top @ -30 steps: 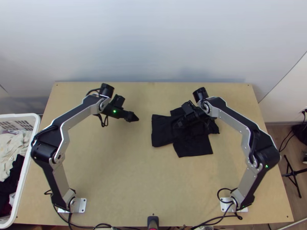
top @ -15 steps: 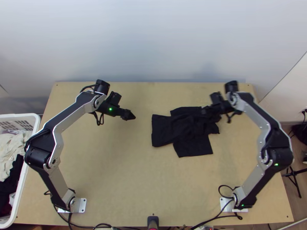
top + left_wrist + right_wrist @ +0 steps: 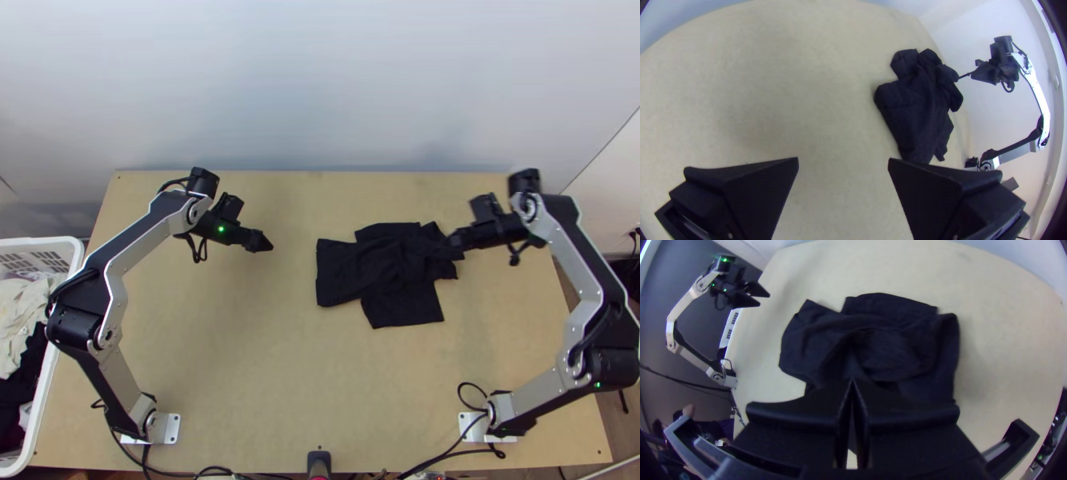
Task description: Fold the t-shirt
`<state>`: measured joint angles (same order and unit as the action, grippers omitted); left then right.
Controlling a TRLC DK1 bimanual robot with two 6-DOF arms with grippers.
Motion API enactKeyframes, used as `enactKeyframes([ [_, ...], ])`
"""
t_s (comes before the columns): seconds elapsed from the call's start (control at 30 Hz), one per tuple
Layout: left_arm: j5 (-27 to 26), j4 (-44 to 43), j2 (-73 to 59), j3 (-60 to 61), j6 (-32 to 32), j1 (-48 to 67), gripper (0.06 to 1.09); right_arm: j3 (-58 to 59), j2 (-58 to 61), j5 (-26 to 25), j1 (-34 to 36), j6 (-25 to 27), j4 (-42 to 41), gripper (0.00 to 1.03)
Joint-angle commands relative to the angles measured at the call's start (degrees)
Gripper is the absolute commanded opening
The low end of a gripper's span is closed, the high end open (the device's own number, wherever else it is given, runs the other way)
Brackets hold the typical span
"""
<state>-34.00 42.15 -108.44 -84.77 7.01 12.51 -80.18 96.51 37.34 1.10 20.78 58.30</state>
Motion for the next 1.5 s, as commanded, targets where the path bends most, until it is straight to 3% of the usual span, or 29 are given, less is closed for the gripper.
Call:
enactKeyframes([
  [0.0, 1.04, 0.39, 2.71, 2.68, 2.49, 0.93, 1.04, 0.2, -2.03, -0.78, -12.97, -2.05, 1.55, 0.03],
  [0.23, 2.36, -0.32, 4.91, 6.29, 3.28, 2.25, 1.04, 3.19, 3.77, -6.67, -20.0, -4.43, -5.22, 0.03],
  [0.57, 1.48, -2.34, 7.9, 3.03, 1.7, 7.44, 1.04, 3.63, 9.49, -14.14, -22.2, -4.52, -10.58, 0.03],
  [0.77, 1.48, -2.42, 2.18, -3.29, 1.7, 12.1, 1.04, 4.51, 10.37, -19.85, -20.79, -3.37, -11.81, 0.03],
  [0.93, 0.86, -4.71, -3.71, -8.22, 0.82, 17.72, 1.04, 5.74, 7.82, -20.12, -16.92, -1.97, -11.72, 0.03],
  [1.23, -0.37, -5.5, -16.19, -17.88, -2.35, 23.61, 1.04, 5.48, 8.08, -20.03, -17.8, -2.58, -11.9, 0.03],
  [1.47, 6.05, -4.36, -20.93, -18.32, -1.91, 24.4, 1.04, 5.65, 7.11, -20.2, -15.08, -1.88, -11.99, 0.03],
])
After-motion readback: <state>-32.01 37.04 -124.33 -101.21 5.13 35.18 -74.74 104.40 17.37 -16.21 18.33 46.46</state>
